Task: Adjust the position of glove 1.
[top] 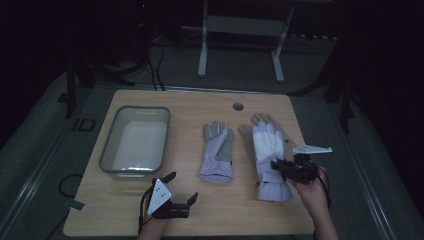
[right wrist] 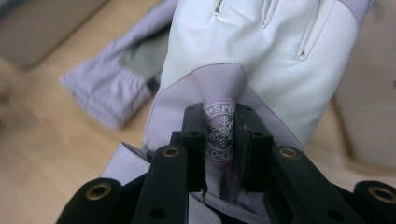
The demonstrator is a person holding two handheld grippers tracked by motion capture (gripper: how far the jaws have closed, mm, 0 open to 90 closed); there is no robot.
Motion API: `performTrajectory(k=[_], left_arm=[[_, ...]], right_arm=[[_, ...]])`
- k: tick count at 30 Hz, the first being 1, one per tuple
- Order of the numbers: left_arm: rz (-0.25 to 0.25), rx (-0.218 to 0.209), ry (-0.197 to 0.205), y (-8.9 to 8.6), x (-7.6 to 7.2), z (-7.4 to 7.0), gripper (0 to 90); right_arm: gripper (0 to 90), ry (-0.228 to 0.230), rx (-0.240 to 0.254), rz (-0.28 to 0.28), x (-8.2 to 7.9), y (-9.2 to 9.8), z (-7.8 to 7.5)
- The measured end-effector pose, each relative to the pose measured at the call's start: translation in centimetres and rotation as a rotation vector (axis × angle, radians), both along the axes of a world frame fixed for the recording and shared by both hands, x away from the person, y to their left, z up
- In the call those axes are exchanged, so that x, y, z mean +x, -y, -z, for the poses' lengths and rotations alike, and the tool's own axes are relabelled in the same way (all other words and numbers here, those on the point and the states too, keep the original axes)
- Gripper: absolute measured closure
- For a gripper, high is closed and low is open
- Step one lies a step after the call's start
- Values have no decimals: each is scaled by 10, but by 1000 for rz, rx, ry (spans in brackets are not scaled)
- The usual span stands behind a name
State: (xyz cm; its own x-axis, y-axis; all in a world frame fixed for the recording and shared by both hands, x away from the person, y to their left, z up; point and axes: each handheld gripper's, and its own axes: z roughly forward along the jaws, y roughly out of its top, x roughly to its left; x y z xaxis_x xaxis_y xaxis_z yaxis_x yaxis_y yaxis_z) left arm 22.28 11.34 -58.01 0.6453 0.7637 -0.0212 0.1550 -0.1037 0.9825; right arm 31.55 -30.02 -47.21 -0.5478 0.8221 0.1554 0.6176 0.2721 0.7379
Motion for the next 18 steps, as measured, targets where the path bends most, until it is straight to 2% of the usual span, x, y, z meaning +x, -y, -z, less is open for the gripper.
performTrajectory(k=[6,10,18], left_arm=[[0,1,1,0,0,0,16],[0,1,2,0,0,0,16],[0,0,2,0,0,0,16]], right_arm=[[754,31,7,56,8,-6,-18],[752,47,19,63,12,-14,-26],[751,45,35,78,23,-34,-41]])
